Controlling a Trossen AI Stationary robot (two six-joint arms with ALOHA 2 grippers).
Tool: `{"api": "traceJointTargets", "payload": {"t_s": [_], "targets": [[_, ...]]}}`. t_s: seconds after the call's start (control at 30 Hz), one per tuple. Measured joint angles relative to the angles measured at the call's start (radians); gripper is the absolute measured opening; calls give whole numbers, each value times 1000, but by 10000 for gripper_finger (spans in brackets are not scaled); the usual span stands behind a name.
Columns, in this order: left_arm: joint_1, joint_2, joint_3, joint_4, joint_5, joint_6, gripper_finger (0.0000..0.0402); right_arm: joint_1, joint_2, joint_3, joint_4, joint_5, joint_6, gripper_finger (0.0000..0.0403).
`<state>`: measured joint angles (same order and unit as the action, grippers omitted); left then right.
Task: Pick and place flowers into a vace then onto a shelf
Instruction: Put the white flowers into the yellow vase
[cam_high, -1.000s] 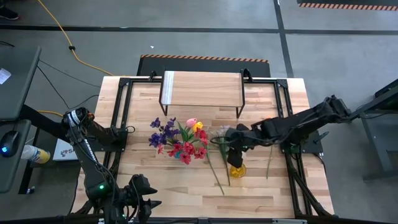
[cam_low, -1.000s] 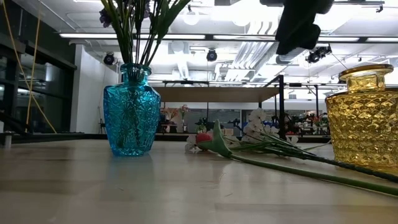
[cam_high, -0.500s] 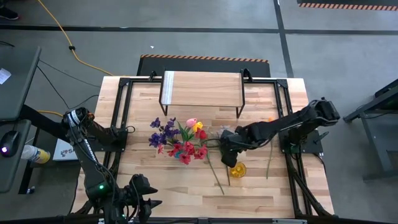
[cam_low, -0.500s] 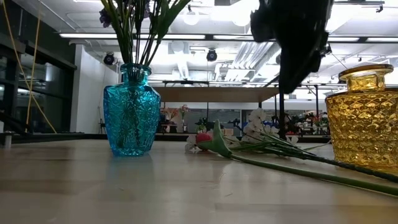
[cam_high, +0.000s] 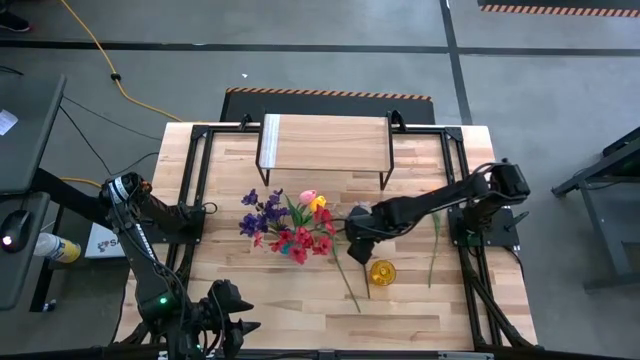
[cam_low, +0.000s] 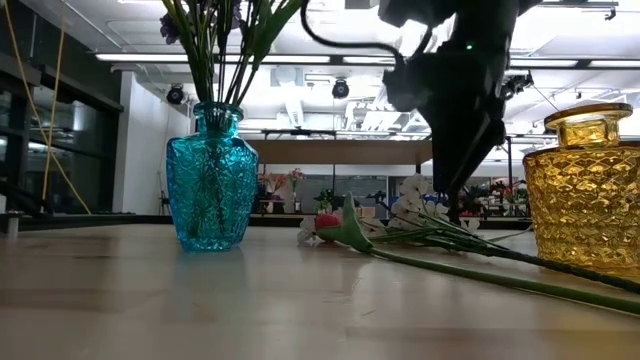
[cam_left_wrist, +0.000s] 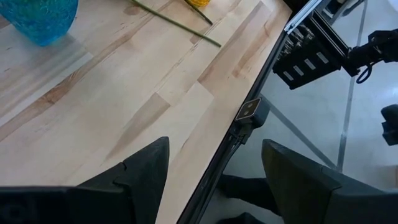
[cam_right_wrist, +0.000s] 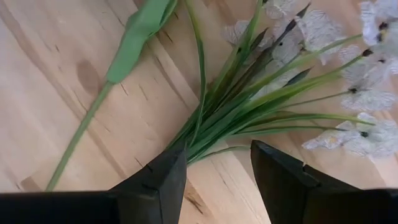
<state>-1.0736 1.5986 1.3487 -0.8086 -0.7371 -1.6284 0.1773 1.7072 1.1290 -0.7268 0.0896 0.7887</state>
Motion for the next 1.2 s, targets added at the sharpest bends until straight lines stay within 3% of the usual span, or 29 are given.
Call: {"api": "traceJointTargets", "payload": {"t_s": [1.2], "targets": [[0,0,0,5,6,0,287,-7,142,0,50,11,113,170]]}}
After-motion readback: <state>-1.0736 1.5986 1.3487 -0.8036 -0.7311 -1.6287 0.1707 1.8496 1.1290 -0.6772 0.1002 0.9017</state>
